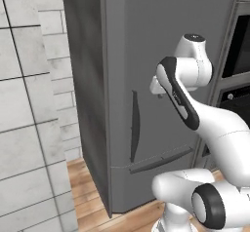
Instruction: Retrieve a lemon from the fridge and place it on the cutting board with the fish.
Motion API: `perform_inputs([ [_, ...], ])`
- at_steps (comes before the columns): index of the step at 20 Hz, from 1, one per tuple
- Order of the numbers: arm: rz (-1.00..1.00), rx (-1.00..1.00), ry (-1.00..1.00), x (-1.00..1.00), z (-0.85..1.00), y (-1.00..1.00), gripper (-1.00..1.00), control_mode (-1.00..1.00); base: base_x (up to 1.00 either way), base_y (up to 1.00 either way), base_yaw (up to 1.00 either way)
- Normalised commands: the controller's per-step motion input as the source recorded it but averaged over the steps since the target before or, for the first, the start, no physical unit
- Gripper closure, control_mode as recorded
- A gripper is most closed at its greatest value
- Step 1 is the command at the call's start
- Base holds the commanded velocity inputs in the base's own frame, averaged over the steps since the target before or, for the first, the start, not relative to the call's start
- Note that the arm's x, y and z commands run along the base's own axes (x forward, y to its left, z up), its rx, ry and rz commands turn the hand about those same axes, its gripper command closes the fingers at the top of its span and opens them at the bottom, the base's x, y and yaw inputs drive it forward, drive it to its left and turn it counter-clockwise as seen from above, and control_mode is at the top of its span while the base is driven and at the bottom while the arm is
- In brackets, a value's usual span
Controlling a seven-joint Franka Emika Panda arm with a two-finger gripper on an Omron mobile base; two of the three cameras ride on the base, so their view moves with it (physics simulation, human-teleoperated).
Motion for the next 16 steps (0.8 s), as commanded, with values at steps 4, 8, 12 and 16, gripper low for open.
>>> perform_inputs([
  [4,0.0,0.0,0.0,-0.05,-0.04,0.09,-1.0,-1.0,-0.04,0.14,-0.01],
  [8,0.08,0.0,-0.04,-0.09,-0.21,0.32,-1.0,-1.0,0.0,0.0,0.0],
  [12,0.17,0.03,-0.24,0.0,-0.67,0.19,-1.0,-1.0,0.0,0.0,0.0],
  [16,0.17,0.01,-0.16,0.22,-0.59,0.07,-1.0,-1.0,0.0,0.0,0.0],
])
